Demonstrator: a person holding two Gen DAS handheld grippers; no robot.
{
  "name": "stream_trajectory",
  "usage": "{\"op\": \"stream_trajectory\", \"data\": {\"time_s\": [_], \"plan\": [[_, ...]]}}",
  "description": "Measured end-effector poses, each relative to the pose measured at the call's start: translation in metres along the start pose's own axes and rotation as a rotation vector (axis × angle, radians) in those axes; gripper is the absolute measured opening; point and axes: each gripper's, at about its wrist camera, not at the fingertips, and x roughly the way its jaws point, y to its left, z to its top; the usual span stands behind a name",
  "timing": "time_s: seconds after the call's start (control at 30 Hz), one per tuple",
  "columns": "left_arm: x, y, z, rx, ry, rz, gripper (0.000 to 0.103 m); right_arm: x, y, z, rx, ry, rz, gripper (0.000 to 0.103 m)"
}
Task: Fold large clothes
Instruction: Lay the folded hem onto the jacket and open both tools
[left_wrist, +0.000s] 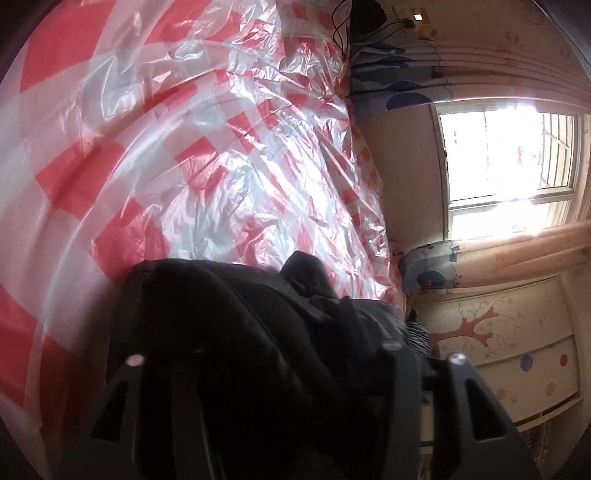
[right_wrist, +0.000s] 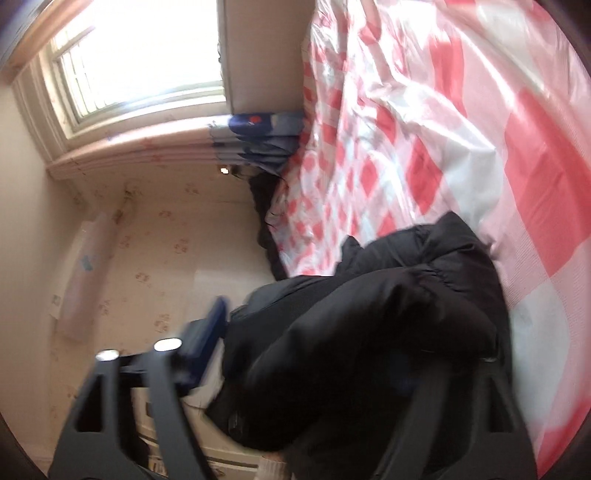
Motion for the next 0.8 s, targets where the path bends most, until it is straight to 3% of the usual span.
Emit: {"op": "stream_trajectory", "data": {"time_s": [0.07, 0.13, 0.2, 0.3, 0.37, 0.43, 0.47, 0.53, 0.63, 0.7, 0.73, 0.8], "plan": [[-0.022, -0.014, 0.003, -0.021, -0.045, -0.046, 0.076, -0.014, 0.013, 0.001, -0.010, -0.029, 0.026, 0.097], [-0.044, -0.033, 0.006, -0.050, -0.078, -0.097, 0.080, -0.023, 0.032, 0.001, -0.053, -0.047, 0.017, 0.097], [-0.057, -0.062, 0.001, 0.005, -0.122, -0.085, 0.085, -0.023, 0.068, -0.009, -0.206, -0.044, -0.080, 0.097], [-0.055, -0.106, -0.021, 0.186, -0.168, -0.046, 0.088, 0.014, 0.118, -0.037, -0.456, 0.028, -0.256, 0.097], [-0.037, -0.140, -0.043, 0.352, -0.182, -0.020, 0.091, 0.061, 0.143, -0.059, -0.657, 0.087, -0.455, 0.097], [-0.003, -0.166, -0.063, 0.492, -0.134, 0.015, 0.091, 0.105, 0.150, -0.071, -0.769, 0.128, -0.610, 0.097], [0.016, -0.174, -0.069, 0.544, -0.105, 0.040, 0.091, 0.137, 0.148, -0.073, -0.825, 0.176, -0.699, 0.097], [0.063, -0.182, -0.078, 0.653, -0.057, 0.155, 0.092, 0.177, 0.137, -0.074, -0.877, 0.209, -0.798, 0.097], [0.110, -0.150, -0.066, 0.611, -0.015, 0.284, 0.091, 0.224, 0.100, -0.057, -0.931, 0.226, -0.958, 0.097], [0.130, -0.107, -0.052, 0.535, 0.005, 0.317, 0.091, 0.236, 0.056, -0.041, -0.854, 0.236, -1.007, 0.097], [0.134, -0.088, -0.050, 0.514, 0.007, 0.296, 0.091, 0.239, 0.029, -0.034, -0.775, 0.254, -0.976, 0.097], [0.136, -0.075, -0.047, 0.521, -0.008, 0.312, 0.091, 0.239, 0.013, -0.030, -0.747, 0.231, -0.952, 0.097]]}}
